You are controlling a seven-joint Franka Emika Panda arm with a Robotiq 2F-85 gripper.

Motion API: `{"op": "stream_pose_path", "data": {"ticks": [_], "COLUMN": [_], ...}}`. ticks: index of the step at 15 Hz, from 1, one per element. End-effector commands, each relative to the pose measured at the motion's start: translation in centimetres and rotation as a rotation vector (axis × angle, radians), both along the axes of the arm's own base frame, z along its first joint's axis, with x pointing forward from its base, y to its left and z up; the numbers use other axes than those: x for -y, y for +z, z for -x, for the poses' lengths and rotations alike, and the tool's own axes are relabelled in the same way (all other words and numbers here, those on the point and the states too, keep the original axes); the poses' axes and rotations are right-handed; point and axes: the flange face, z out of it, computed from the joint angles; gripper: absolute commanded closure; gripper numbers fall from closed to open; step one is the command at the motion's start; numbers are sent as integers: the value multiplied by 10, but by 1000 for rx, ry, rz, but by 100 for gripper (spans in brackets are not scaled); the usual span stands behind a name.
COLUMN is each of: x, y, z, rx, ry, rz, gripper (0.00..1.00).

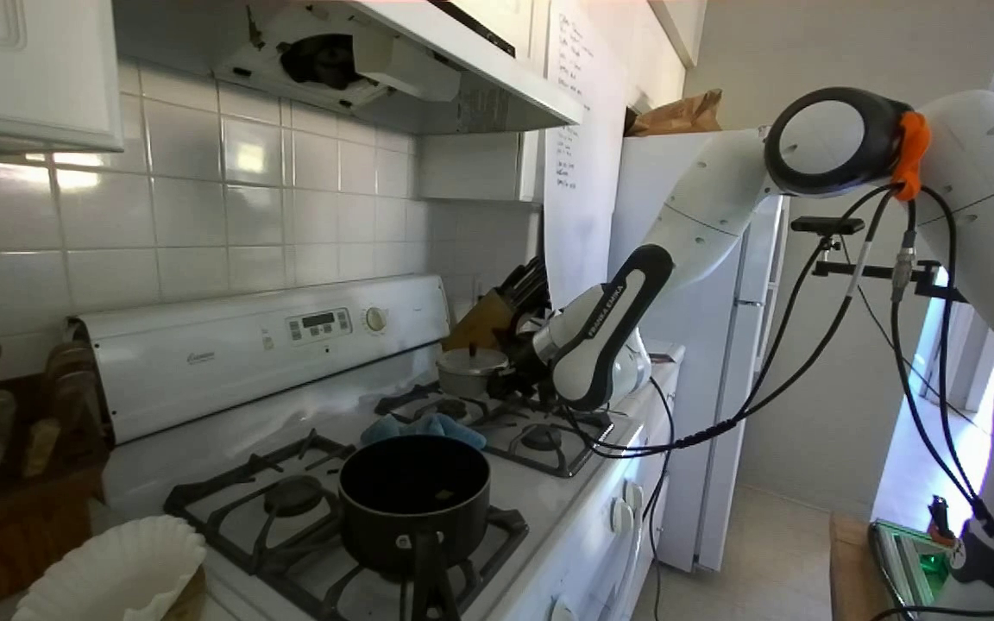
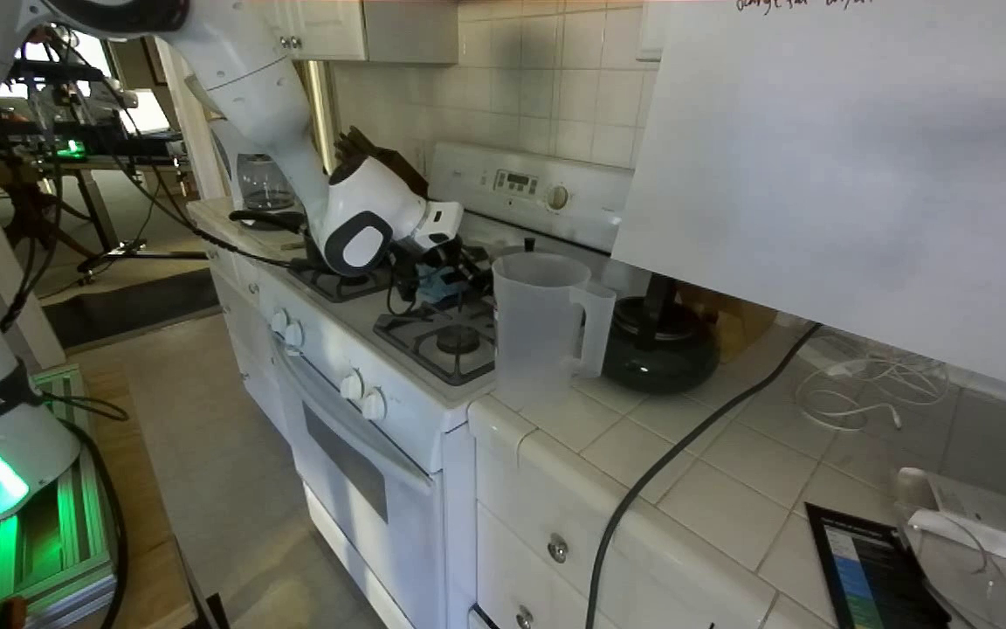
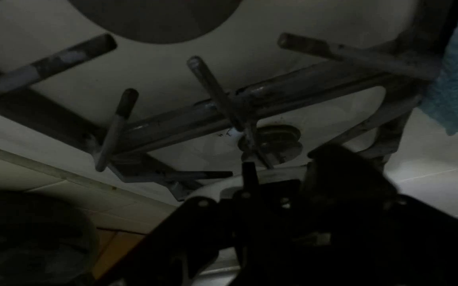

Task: Move the silver pot to the top left stove plate

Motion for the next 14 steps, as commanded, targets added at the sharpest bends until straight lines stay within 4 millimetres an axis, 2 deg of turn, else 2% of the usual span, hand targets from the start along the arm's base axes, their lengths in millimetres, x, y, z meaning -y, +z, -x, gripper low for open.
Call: {"op": "stream_pose_path", "data": {"ticks": [1,5,9,12,14], "x": [-26,-64,-104,-123,-129], "y": [6,2,-7,-12,-12], "z": [3,6,21,31,35], "rx": [55,61,29,14,16], "ry": [28,98,181,220,231], "rz": [-1,-2,-18,-26,-27], "gripper": [89,89,89,89,89]}}
